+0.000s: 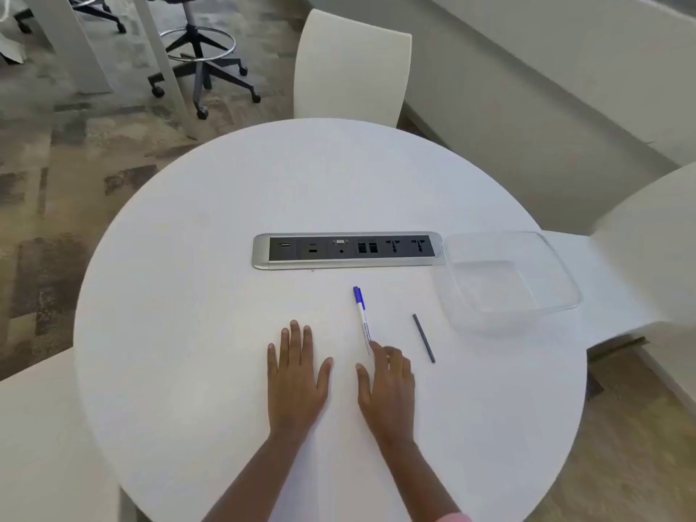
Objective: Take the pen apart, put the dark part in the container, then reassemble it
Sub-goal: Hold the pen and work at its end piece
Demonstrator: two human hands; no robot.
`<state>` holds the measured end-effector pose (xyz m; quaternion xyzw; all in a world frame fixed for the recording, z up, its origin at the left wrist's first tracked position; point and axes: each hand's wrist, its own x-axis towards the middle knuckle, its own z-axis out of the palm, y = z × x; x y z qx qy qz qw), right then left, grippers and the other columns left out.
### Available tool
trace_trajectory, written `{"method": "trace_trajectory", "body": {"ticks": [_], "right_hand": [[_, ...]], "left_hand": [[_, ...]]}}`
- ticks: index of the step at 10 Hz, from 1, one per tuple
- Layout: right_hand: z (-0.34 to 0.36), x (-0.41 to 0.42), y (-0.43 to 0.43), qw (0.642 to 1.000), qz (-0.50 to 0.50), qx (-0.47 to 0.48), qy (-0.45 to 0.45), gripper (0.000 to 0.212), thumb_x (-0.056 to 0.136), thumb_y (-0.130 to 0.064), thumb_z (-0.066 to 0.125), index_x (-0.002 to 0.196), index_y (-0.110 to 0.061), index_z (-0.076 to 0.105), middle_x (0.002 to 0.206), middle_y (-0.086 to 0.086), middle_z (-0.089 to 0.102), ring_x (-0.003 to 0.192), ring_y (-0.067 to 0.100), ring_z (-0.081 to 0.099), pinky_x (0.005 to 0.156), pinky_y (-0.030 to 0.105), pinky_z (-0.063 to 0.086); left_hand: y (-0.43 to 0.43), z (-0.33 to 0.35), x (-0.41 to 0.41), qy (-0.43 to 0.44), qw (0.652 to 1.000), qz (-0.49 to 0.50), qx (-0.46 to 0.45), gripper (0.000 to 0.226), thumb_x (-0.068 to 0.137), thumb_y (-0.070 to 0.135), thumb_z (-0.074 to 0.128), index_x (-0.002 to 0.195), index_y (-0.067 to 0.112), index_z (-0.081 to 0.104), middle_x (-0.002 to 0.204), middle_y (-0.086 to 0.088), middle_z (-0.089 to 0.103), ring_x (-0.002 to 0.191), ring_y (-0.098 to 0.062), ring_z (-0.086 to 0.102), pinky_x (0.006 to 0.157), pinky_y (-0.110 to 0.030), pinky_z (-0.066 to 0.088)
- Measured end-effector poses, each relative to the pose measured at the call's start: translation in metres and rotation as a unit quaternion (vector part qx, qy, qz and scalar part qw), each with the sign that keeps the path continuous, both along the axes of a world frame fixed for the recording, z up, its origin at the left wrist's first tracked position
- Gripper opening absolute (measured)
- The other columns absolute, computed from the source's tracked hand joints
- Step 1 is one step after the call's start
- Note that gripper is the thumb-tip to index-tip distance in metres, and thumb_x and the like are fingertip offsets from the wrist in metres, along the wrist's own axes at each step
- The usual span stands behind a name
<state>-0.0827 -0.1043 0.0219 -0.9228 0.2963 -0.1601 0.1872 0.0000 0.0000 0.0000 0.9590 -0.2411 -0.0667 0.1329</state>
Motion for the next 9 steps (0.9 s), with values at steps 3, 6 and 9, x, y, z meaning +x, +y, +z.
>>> {"method": "trace_trajectory", "body": {"ticks": [3, 6, 9], "right_hand": [[0.003, 0.001, 0.000, 0.993, -0.076, 0.076, 0.047, 0.025, 0.080, -0.006, 0.061, 0.105, -0.006, 0.061, 0.087, 0.014, 0.062, 0.078, 0.035, 0.059, 0.065, 0.041, 0.053], [0.032, 0.004, -0.002, 0.936, -0.120, 0.331, -0.021, 0.021, 0.092, -0.016, 0.049, 0.107, -0.011, 0.062, 0.102, 0.005, 0.058, 0.084, 0.014, 0.053, 0.072, 0.017, 0.039], [0.043, -0.005, -0.009, 0.885, -0.078, 0.458, -0.035, 0.013, 0.088, -0.015, 0.056, 0.086, -0.021, 0.067, 0.080, -0.006, 0.066, 0.065, 0.007, 0.054, 0.064, 0.018, 0.043]], "left_hand": [[0.002, 0.003, -0.001, 0.012, 1.000, 0.003, 0.001, 0.071, 0.096, 0.046, 0.006, 0.132, 0.003, 0.049, 0.139, -0.020, 0.048, 0.126, -0.035, 0.049, 0.106, -0.045, 0.021], [0.003, 0.005, -0.001, 0.024, 1.000, -0.003, -0.001, 0.071, 0.096, 0.045, 0.006, 0.130, 0.003, 0.051, 0.138, -0.021, 0.049, 0.125, -0.035, 0.049, 0.107, -0.045, 0.019], [0.004, 0.003, -0.007, 0.084, 0.968, -0.062, -0.226, 0.077, 0.091, 0.061, 0.009, 0.138, 0.009, 0.040, 0.148, 0.002, 0.030, 0.142, -0.011, 0.016, 0.114, -0.015, -0.001]]}}
